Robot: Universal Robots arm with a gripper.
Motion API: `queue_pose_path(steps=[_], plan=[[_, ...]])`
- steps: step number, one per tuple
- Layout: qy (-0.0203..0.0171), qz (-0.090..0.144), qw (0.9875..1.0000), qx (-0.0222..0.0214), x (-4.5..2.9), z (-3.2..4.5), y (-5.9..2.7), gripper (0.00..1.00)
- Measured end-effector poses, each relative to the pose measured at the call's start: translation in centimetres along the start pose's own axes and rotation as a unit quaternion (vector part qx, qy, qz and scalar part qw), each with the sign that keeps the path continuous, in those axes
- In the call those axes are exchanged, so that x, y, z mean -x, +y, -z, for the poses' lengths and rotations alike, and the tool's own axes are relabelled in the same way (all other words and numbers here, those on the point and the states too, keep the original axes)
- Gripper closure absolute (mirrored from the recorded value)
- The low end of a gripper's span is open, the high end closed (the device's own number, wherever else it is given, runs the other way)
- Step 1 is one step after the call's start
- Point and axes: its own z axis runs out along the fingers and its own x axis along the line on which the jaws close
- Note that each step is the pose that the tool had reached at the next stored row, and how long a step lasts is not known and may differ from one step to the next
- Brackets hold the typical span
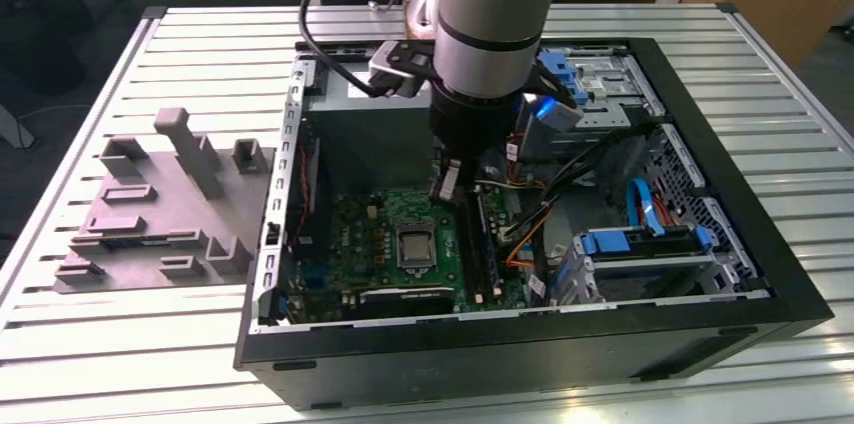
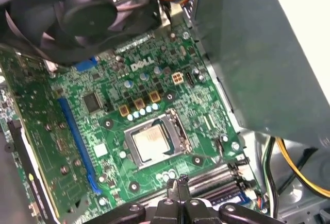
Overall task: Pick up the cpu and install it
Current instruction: 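Install the first cpu locking lever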
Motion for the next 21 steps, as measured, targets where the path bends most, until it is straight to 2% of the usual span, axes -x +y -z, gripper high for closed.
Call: queue_pose_path(steps=[5,16,19,21], plan=[[0.0,0.0,1.0,0.0,0.5,0.02,-0.36,0.89],[-0.0007,0.0,1.0,0.0003,1.71,-0.02,0.0,0.89],[-0.0051,0.0,1.0,0.0023,1.79,-0.15,0.03,0.89],[-0.0108,0.001,0.9999,0.0049,1.83,-0.21,0.04,0.89]])
